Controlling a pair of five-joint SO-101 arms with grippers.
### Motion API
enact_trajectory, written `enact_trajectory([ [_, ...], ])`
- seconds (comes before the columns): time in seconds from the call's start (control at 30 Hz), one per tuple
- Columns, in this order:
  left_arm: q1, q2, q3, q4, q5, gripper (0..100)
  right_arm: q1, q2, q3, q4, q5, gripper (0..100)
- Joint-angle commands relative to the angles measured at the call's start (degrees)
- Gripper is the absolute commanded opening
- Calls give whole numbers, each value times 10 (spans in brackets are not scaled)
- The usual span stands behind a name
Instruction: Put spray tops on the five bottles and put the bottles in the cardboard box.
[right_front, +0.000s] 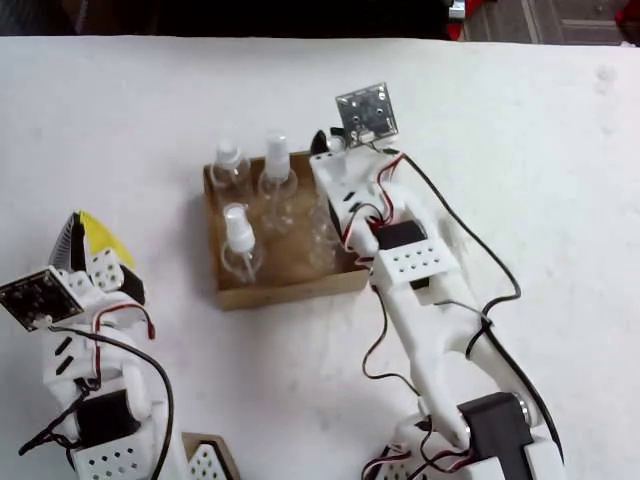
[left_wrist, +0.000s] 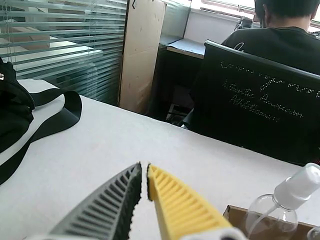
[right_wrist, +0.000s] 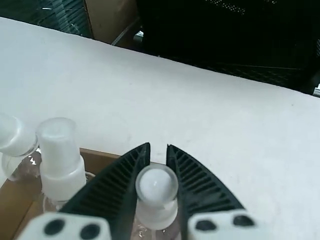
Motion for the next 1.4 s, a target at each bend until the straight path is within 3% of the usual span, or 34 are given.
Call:
enact_trajectory([
  [0.0,6,-7,-4,-13,-6,24,-7,-9,-3,-7,-1,135],
  [0.1,6,-7,-4,-14,-6,24,-6,-10,-3,-10,-39,198],
  [0.3,7,-7,-4,-14,-6,24,-3,-59,-9,1,-45,194],
  [0.57,7,-7,-4,-13,-6,24,20,-199,-12,103,-46,194],
  [0.77,7,-7,-4,-12,-6,24,103,-312,-14,197,-41,194],
  [0.93,7,-7,-4,-11,-6,24,214,-289,-85,323,-39,194],
  [1.13,7,-7,-4,-11,-6,24,297,-152,-207,465,62,194],
  [1.37,7,-7,-4,-11,-6,24,291,51,-267,549,236,194],
])
